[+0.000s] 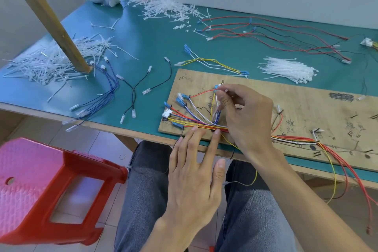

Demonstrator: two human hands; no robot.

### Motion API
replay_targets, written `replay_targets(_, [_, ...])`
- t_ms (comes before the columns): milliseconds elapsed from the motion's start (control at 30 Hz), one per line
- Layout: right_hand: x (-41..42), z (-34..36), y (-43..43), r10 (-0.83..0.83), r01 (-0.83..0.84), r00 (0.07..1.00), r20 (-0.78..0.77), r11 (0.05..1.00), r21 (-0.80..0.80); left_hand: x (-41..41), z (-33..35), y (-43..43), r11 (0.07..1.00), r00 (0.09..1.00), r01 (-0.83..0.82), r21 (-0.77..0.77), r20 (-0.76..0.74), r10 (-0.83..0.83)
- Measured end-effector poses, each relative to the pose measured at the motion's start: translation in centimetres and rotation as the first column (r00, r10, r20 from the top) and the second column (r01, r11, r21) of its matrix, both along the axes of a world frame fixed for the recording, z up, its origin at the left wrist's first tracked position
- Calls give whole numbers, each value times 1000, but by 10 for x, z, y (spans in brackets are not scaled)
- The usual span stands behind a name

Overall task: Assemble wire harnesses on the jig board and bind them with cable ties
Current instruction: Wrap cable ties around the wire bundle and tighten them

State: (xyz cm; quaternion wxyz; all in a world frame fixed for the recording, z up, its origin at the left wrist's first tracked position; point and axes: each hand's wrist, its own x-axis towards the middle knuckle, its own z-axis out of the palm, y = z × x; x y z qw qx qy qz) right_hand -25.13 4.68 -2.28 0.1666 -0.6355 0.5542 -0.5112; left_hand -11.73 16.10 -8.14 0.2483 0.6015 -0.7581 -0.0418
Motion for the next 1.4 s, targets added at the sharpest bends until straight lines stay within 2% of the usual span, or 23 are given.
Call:
replay_targets(233, [2,0,14,56,-56,998,-4,995,83,0,-1,1,1000,1000,2,-3,-17,-2])
replay_targets(433, [3,-6,22,-72,75,989,-131,997,20,0,-2,0,1000,1000,7,-18,-16,-7])
replay_targets(700, [-2,-14,20,-53,56,943,-327,998,-3,1,-3,0,999,1000,9,-31,-14,-9])
replay_targets(800, [-3,-15,20,-22,28,957,-290,999,19,2,-3,-1,1000,1000,8,-29,-3,-8])
replay_targets(933, [-4,-14,20,31,-31,991,-132,1000,2,3,-4,-1,999,1000,9,-31,-6,-9])
replay_targets(1167, [-3,-10,21,59,-54,985,-160,998,32,4,-3,-1,999,1000,12,-32,-9,-12])
replay_targets(1400, [-5,-11,22,62,-56,994,-85,995,77,4,-4,-1,1000,1000,13,-26,2,-13])
